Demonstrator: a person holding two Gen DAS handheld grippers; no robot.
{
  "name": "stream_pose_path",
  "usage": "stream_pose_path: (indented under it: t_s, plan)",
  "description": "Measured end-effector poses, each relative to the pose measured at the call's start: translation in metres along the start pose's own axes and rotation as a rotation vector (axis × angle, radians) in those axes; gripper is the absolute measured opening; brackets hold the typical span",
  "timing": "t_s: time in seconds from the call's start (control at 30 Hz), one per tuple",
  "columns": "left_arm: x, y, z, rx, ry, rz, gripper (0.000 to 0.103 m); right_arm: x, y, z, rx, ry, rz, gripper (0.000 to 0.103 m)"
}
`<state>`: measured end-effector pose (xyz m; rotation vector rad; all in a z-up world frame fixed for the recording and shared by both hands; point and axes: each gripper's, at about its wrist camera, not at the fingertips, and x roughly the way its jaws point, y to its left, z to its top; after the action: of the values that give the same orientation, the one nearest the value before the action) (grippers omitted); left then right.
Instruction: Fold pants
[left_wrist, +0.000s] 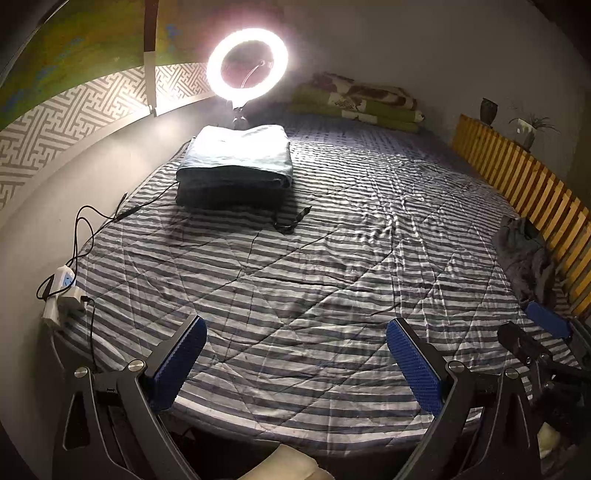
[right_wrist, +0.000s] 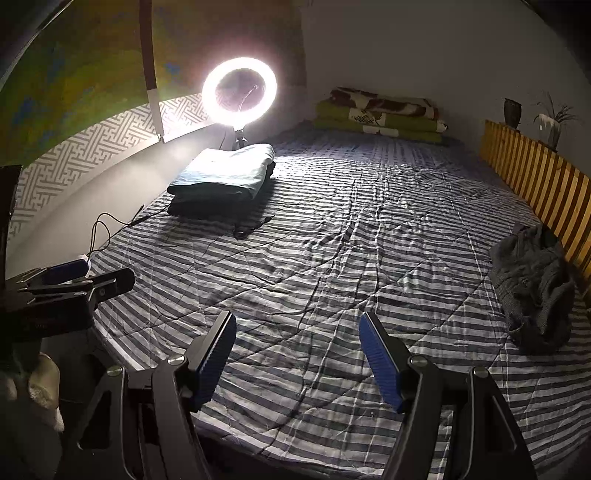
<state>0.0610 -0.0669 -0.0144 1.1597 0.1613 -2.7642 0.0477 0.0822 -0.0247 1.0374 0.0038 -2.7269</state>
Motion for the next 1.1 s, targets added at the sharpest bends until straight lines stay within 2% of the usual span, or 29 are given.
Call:
stream_pose_path:
  t_s: [0.33,1.1]
  plan:
    - [0.004,-0.008,0.000,0.019,0.011,-0.019,0.100,-0.002,-0.014,-0.001,0.032,0.001,-0.020,0.065]
    - [0.018,-0.001,0.000,-0.011,0.025,0.004,0.100,0.014,-0.005,-0.001,0.033,0.026,-0.008,0.065]
